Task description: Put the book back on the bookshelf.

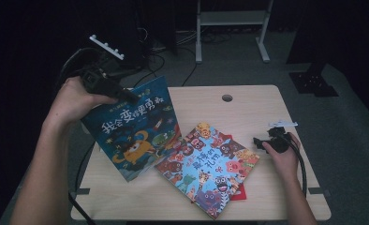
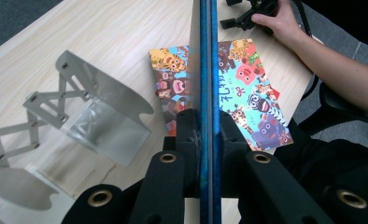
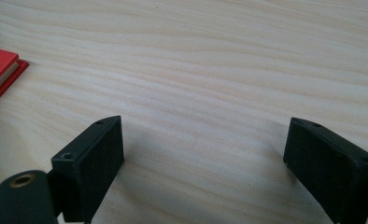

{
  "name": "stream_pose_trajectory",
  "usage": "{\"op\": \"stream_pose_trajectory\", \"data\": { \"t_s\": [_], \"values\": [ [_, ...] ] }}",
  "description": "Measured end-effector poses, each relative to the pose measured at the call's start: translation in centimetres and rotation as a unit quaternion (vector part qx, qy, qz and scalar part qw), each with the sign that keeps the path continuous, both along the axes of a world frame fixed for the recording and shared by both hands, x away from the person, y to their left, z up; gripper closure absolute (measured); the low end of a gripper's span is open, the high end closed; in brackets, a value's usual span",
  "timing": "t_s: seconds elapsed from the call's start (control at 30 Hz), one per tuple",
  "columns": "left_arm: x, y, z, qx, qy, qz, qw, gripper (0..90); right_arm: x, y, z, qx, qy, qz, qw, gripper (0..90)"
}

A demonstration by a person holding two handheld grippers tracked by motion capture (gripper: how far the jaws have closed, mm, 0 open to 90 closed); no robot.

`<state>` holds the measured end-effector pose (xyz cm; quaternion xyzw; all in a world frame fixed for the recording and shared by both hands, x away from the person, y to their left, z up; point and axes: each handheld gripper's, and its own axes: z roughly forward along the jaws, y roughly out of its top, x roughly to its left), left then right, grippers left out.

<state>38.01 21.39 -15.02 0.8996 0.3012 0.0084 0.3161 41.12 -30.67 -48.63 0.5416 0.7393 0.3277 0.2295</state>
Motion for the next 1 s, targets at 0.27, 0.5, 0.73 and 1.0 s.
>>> {"op": "stream_pose_trajectory", "data": {
  "t_s": [0.27, 0.5, 0.73, 1.0],
  "values": [
    [-1.1, 2.5, 0.6, -0.007, 0.000, 0.020, 0.9998, 82.2, 0.0, 0.0, 0.0, -0.001, 0.000, -0.001, 1.0000, 11.1],
    [-1.9, 4.9, 0.8, -0.010, -0.004, 0.041, 0.9991, 82.2, 0.0, 0.0, 0.0, 0.000, 0.000, -0.003, 1.0000, 11.2],
    [-2.7, 7.1, 0.9, -0.009, -0.003, 0.062, 0.9980, 82.2, 0.0, 0.0, 0.0, 0.000, 0.000, -0.006, 1.0000, 11.2],
    [-3.5, 9.7, 0.5, -0.008, -0.003, 0.090, 0.9959, 82.2, 0.0, 0.0, 0.0, 0.000, 0.000, -0.006, 1.0000, 11.2]
  ]
}}
